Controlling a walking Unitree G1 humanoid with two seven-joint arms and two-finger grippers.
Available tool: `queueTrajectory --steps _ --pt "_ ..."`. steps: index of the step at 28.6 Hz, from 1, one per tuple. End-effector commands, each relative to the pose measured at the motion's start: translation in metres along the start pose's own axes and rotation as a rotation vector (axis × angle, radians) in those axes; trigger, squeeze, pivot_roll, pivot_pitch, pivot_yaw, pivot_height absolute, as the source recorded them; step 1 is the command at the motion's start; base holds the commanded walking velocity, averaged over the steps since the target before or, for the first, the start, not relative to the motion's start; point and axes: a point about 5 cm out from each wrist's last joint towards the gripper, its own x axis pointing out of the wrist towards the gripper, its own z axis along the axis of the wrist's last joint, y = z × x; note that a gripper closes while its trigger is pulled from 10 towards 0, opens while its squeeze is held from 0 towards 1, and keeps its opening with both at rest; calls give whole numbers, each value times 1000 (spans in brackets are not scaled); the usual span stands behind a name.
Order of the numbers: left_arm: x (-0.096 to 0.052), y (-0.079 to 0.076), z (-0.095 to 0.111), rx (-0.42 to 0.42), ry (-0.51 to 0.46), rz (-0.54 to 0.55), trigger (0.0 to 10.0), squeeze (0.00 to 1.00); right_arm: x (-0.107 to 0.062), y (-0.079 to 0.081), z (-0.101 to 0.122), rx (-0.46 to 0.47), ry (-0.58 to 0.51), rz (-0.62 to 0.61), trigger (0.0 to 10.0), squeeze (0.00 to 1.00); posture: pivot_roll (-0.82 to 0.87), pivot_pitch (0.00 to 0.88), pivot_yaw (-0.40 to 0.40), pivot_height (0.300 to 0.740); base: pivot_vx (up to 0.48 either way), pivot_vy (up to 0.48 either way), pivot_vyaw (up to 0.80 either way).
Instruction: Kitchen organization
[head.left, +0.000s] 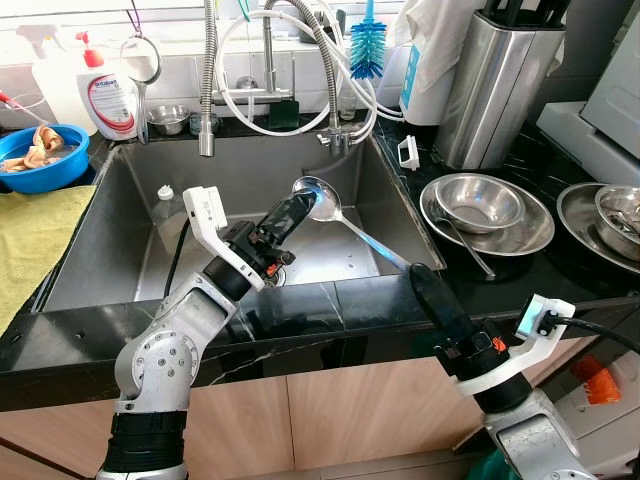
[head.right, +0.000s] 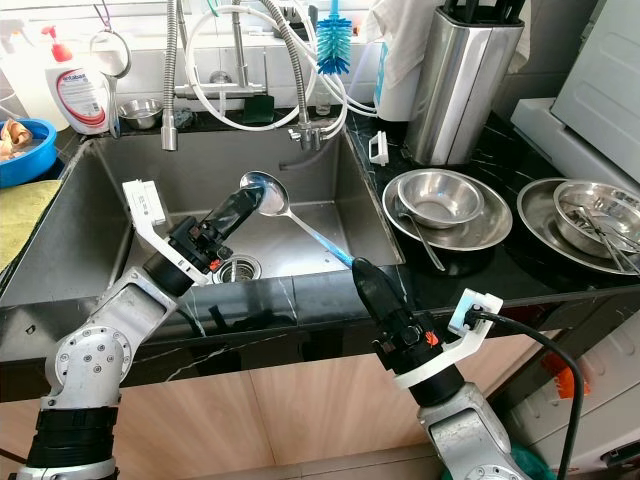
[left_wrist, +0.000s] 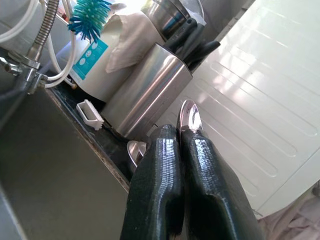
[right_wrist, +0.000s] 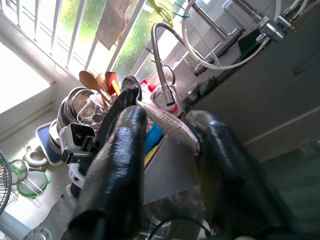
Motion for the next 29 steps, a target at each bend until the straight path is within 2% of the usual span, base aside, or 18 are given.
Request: queueTrajectory --steps 1,5,8,9,11,13,15,20,22,23,24,25,26,28,29 --pt "1 3 4 -13 -15 21 0 0 1 1 1 -16 3 -3 10000 1000 -50 0 -17 740 0 0 0" --pt "-2 7 6 -33 -36 46 0 0 0 -1 2 -24 0 -15 10000 1000 -53 0 -18 740 0 0 0" --pt "-3 13 15 -52 -88 86 0 0 -2 -9 3 -56 -4 -81 10000 984 -52 0 -20 740 0 0 0" --pt "-3 14 16 -47 -96 94 0 0 -3 -13 3 -75 -5 -113 10000 0 -50 0 -21 740 0 0 0" --pt "-2 14 17 -41 -99 96 0 0 -3 -17 5 -90 -15 -147 10000 0 -49 0 -21 740 0 0 0" --pt "-2 15 21 -24 -106 100 0 0 -8 -34 12 -151 -60 -293 10000 0 -47 0 -21 740 0 0 0" --pt "-2 17 23 -17 -122 119 0 0 -12 -42 16 -173 -77 -362 10000 0 -51 0 -20 740 0 0 0" --pt "-1 24 30 -1 -170 182 0 0 -17 -46 18 -196 -82 -403 10000 0 -51 0 -20 740 0 0 0" --pt "-2 29 32 11 -190 228 0 0 -20 -48 17 -228 -63 -428 10000 0 -50 0 -20 740 0 0 0" --pt "-4 35 33 33 -203 287 0 0 -20 -47 13 -254 -39 -422 10000 0 -51 0 -20 740 0 0 0" --pt "-4 35 33 33 -203 287 0 0 -20 -47 13 -254 -39 -422 10000 0 -51 0 -20 740 0 0 0" --pt "-7 43 34 57 -222 371 4471 0 -18 -45 8 -258 -26 -411 10000 0 -52 0 -20 740 0 0 0" --pt "-10 49 36 101 -235 429 10000 0 -17 -43 6 -258 -22 -402 10000 0 -54 0 -19 740 0 0 0" --pt "-11 50 37 121 -237 443 10000 0 -17 -42 5 -259 -23 -401 10000 0 -54 0 -19 740 0 0 0" --pt "-13 54 41 208 -236 488 10000 0 -17 -43 4 -272 -17 -407 10000 0 -50 0 -20 740 0 0 0"
